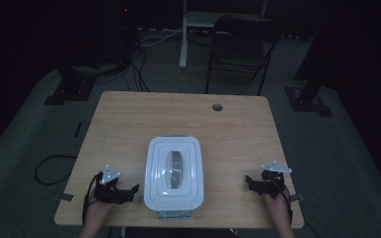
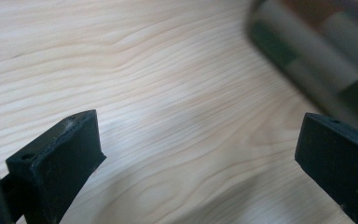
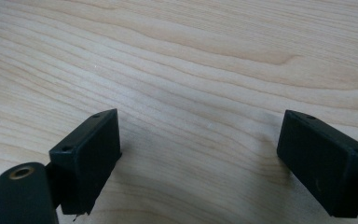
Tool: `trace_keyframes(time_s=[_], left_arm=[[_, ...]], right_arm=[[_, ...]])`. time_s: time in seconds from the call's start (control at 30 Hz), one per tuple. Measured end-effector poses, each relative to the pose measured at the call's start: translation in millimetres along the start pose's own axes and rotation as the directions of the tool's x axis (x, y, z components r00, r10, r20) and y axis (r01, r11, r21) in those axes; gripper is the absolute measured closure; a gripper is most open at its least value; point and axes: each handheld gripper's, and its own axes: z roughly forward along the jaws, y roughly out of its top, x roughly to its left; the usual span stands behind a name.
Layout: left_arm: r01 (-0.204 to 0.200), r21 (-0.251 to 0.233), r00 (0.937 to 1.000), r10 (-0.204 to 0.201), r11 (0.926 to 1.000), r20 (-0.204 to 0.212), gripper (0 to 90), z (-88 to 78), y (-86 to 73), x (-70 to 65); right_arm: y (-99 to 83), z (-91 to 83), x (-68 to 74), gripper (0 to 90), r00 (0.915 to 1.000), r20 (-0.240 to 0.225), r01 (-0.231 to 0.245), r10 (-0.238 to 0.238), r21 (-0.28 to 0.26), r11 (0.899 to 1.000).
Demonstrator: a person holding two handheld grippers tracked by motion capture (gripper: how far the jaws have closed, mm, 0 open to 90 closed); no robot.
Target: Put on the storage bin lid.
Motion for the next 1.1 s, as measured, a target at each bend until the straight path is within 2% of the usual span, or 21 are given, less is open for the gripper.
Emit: trace_keyframes(time_s=[0.1, 0.13, 0.2, 0.23, 0.27, 0.3, 0.33, 0.47, 0.53, 0.7, 0.83, 0.93, 1.1], left_arm=[[0.033, 0.004, 0.9987, -0.033, 0.9994, -0.040, 1.1, -5.4, -3.7, 11.4], [0.033, 0.004, 0.9987, -0.033, 0.9994, -0.040, 1.1, -5.4, -3.7, 11.4], [0.044, 0.001, 0.9959, -0.044, 0.9990, -0.079, 1.1, -9.0, -6.0, 19.0], [0.070, -0.004, 0.9915, -0.070, 0.9976, -0.110, 1.1, -13.1, -8.2, 26.7], [0.080, -0.016, 0.9889, -0.081, 0.9967, -0.124, 1.1, -15.1, -9.7, 30.4], [0.080, -0.016, 0.9889, -0.081, 0.9967, -0.124, 1.1, -15.1, -9.7, 30.4], [0.100, -0.020, 0.9840, -0.102, 0.9948, -0.146, 1.1, -18.2, -11.9, 36.5], [0.118, -0.027, 0.9724, -0.121, 0.9926, -0.200, 1.1, -24.0, -16.2, 47.7], [0.138, -0.025, 0.9646, -0.140, 0.9901, -0.223, 1.1, -26.5, -18.7, 53.1], [0.175, -0.033, 0.9528, -0.178, 0.9839, -0.246, 1.1, -30.4, -25.0, 62.7], [0.179, -0.021, 0.9469, -0.178, 0.9836, -0.268, 1.1, -29.6, -27.7, 64.9], [0.167, -0.004, 0.9467, -0.161, 0.9860, -0.279, 1.1, -26.8, -28.9, 64.5], [0.177, 0.041, 0.9449, -0.158, 0.9833, -0.287, 1.1, -20.9, -30.5, 65.5]], right_arm=[[0.0, 0.0, 0.0, 12.6, 1.0000, 0.001, 0.001, -0.001, 0.001, 1.000], [0.0, 0.0, 0.0, 12.6, 1.0000, 0.001, 0.001, -0.001, 0.001, 1.000], [0.0, 0.0, 0.0, 12.6, 1.0000, 0.001, 0.002, -0.002, 0.001, 1.000], [0.0, 0.0, 0.1, 12.6, 1.0000, 0.002, 0.001, -0.001, 0.001, 1.000], [0.0, 0.0, 0.1, 12.6, 1.0000, 0.002, 0.002, -0.002, 0.001, 1.000], [0.0, 0.0, 0.1, 12.6, 1.0000, 0.002, 0.002, -0.002, 0.001, 1.000], [0.0, 0.0, 0.2, 12.6, 1.0000, 0.002, 0.001, -0.001, 0.002, 1.000], [0.0, 0.1, 0.1, 12.6, 1.0000, 0.003, 0.001, -0.001, 0.001, 1.000], [0.0, 0.0, 0.1, 12.6, 1.0000, 0.003, -0.002, 0.002, 0.001, 1.000], [0.0, 0.0, 0.0, 12.6, 1.0000, 0.007, -0.007, 0.007, 0.001, 1.000], [0.0, 0.0, -0.5, 12.6, 0.9998, 0.016, -0.014, 0.014, 0.001, 1.000], [-0.1, 0.0, -1.4, 12.6, 0.9991, 0.032, -0.028, 0.028, 0.000, 1.000], [-0.1, -0.1, -2.0, 12.6, 0.9982, 0.044, -0.040, 0.040, 0.000, 0.999]])
